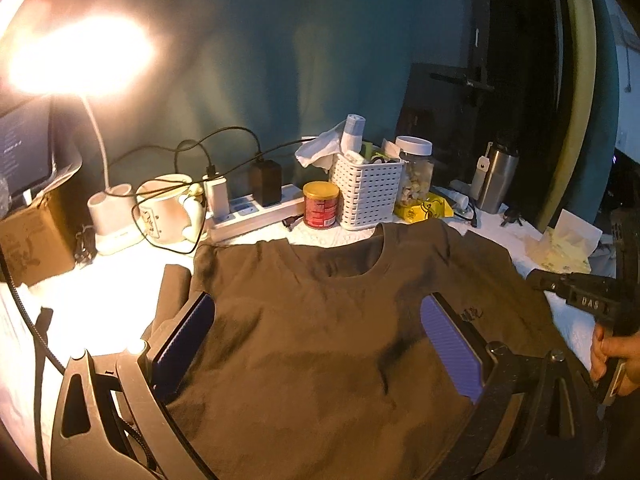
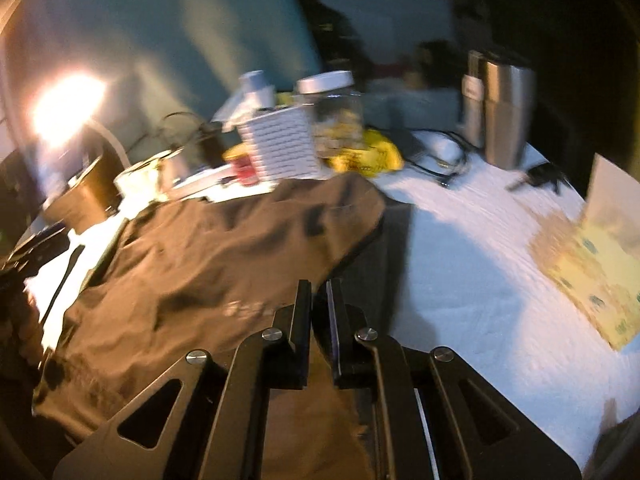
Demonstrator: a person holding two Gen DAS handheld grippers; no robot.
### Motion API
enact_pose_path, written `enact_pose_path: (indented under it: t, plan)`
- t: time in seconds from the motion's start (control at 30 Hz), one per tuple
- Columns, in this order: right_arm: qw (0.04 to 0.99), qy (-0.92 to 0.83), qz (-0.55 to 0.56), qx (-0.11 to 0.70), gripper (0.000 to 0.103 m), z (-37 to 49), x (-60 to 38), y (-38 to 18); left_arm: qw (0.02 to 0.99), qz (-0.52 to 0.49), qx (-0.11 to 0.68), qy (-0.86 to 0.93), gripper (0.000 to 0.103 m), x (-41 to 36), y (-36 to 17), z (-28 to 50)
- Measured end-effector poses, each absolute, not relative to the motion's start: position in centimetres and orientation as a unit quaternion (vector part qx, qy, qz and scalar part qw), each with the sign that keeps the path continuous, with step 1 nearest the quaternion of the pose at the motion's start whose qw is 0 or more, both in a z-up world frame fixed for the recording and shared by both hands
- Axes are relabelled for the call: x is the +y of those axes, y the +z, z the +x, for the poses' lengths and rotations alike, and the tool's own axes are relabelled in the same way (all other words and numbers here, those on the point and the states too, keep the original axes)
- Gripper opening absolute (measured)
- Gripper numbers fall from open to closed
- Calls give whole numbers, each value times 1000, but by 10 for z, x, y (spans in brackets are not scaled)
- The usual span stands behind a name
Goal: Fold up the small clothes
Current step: 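Grasp the shirt's side edge with the right gripper and lift it, then fold the held side edge inward over the shirt body with the right gripper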
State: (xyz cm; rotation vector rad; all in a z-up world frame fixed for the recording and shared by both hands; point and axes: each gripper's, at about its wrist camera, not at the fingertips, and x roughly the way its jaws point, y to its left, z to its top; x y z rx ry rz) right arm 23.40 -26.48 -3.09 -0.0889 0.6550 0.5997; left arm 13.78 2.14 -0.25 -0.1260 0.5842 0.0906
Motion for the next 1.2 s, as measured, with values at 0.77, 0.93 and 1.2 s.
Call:
enact_pose_path:
  t: [0.77,0.93,1.2]
  plan:
    - [897,252,-128,341,56,204,-217,-46,950,-71,299,49,102,56,-14,114]
    - [906,206,-104,355,56,239,-220,-45,951,-68,296,55,102,70,-18,114]
    - [902,151,-92,394,56,283,-215,-66,946,-80,309,58,102,88,-28,126]
